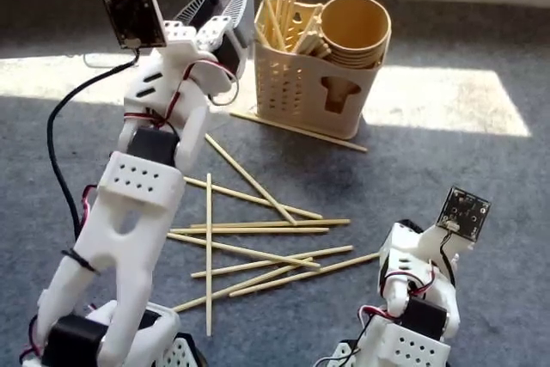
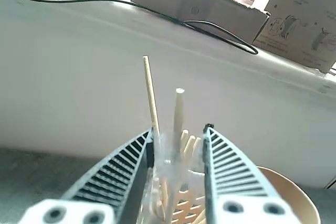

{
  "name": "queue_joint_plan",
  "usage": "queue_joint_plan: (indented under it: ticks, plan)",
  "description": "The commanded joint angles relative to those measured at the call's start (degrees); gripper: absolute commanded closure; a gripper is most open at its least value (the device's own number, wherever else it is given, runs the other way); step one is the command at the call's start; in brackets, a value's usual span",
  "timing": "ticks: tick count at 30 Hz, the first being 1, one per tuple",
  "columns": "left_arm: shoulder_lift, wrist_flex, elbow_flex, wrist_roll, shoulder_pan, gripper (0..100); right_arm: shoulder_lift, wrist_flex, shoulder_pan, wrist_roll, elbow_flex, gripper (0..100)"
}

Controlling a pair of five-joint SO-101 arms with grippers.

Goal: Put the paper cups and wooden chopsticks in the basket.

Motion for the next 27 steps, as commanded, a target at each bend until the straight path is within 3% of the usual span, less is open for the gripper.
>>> queue_joint_plan:
  ticks: [1,12,20,27]
  plan:
    - [-7.5,1.8,2.2,-0.7,0.6,85,-0.2,0.4,0.5,-0.4,5.5,99.3]
    - [-30.6,2.0,24.6,-0.4,0.0,85,0.1,0.4,0.2,-0.4,5.5,99.3]
    - [-53.9,2.0,45.1,-0.4,0.0,99,0.2,0.5,0.2,-0.4,5.5,99.3]
    - [-74.1,2.2,60.4,-0.3,0.0,99,-0.3,2.9,0.2,-0.4,5.5,99.3]
